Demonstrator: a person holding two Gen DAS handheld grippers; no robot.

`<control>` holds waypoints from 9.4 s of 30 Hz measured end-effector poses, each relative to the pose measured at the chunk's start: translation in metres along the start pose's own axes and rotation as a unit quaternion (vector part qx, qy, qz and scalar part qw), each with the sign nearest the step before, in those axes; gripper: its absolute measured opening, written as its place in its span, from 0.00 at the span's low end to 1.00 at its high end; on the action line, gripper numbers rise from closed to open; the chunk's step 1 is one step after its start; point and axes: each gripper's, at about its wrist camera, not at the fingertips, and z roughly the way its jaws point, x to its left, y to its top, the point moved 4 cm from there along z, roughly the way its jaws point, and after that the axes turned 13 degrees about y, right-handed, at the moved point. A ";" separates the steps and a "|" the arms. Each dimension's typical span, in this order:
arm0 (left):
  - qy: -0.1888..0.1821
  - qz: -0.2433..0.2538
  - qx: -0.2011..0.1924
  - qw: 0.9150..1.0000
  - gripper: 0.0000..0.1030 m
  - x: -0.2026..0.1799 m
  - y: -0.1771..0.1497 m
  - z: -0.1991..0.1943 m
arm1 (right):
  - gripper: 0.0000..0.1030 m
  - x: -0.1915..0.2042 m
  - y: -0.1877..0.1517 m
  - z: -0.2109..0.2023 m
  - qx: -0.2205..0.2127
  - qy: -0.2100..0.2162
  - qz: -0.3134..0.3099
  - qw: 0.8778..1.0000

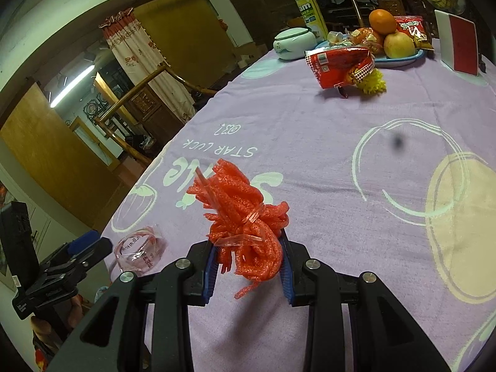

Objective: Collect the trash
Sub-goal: 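Carry the bread bag and red mesh net over to the red wastebasket, then open both tools to drop the bread bag and mesh net into the wastebasket, then bring both open tools back over the table toward the red chip bag, then close the right tool on the red chip bag and lift it, then grasp the yellow mesh net with the left tool while the right tool holds the chip bag, then carry the chip bag and yellow mesh net over to the red wastebasket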

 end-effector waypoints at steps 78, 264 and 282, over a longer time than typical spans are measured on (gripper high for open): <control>0.221 -0.375 0.188 0.881 0.50 0.387 -0.261 0.036 | 0.36 0.368 -0.265 0.360 0.402 0.190 -0.315 0.838; 0.036 -0.044 -0.013 0.998 0.40 0.023 0.029 -0.005 | 0.40 0.089 0.028 0.053 0.038 0.017 -0.107 0.993; 0.186 -0.214 0.021 0.959 0.40 0.239 -0.111 -0.068 | 0.41 0.334 -0.099 0.149 0.190 0.202 -0.274 0.921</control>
